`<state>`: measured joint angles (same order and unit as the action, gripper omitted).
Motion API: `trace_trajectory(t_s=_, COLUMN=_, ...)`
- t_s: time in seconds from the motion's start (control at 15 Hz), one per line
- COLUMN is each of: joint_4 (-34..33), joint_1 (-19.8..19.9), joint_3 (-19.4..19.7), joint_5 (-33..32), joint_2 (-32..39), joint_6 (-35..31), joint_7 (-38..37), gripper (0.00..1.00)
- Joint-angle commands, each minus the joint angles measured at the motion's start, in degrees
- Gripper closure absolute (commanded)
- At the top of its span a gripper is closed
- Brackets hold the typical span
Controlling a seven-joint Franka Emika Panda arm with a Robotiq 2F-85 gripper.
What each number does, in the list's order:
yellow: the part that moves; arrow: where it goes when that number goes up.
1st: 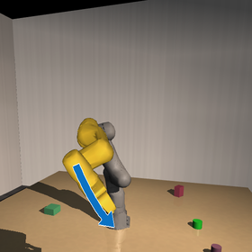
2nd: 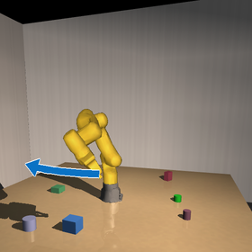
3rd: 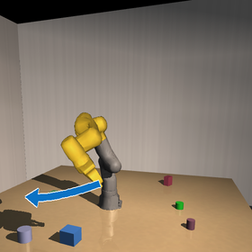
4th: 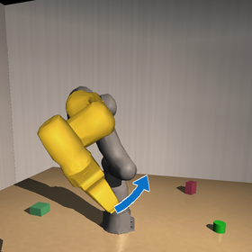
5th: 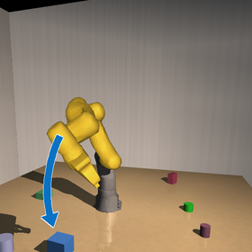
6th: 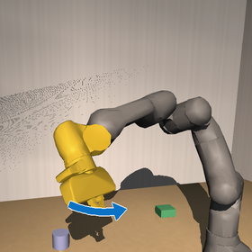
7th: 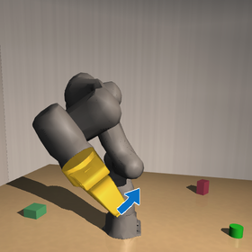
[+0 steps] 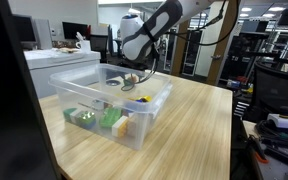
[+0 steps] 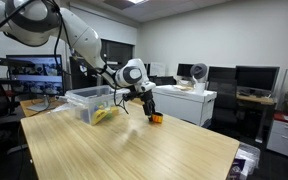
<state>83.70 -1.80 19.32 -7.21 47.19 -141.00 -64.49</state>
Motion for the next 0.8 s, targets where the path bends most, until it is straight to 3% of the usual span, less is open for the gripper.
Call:
trace_trajectory(t_s=0.0, joint_4=-5.05, joint_1=0.57, joint_3=0.24, joint_5=0.29, joint_2=4.95, joint_6=-0.37, joint_7=-3.32, gripper=0.0)
trace_trajectory(t_s=0.27, joint_4=-8.4, joint_1=0.69, joint_3=0.69, joint_5=0.12, joint_2=8.28, joint_6=0.06, joint_7=-4.55, gripper=0.0)
trace_trajectory(t_s=0.33, joint_4=-8.81, joint_1=0.77, joint_3=0.74, joint_5=0.14, joint_2=8.57, joint_6=0.0, joint_7=-4.62, gripper=0.25)
trace_trajectory(t_s=0.4, joint_4=-9.15, joint_1=0.85, joint_3=0.75, joint_5=0.17, joint_2=8.83, joint_6=-0.25, joint_7=-4.64, gripper=0.26)
trace_trajectory(t_s=0.73, joint_4=-10.22, joint_1=1.09, joint_3=0.98, joint_5=0.13, joint_2=9.43, joint_6=-0.94, joint_7=-4.84, gripper=0.6)
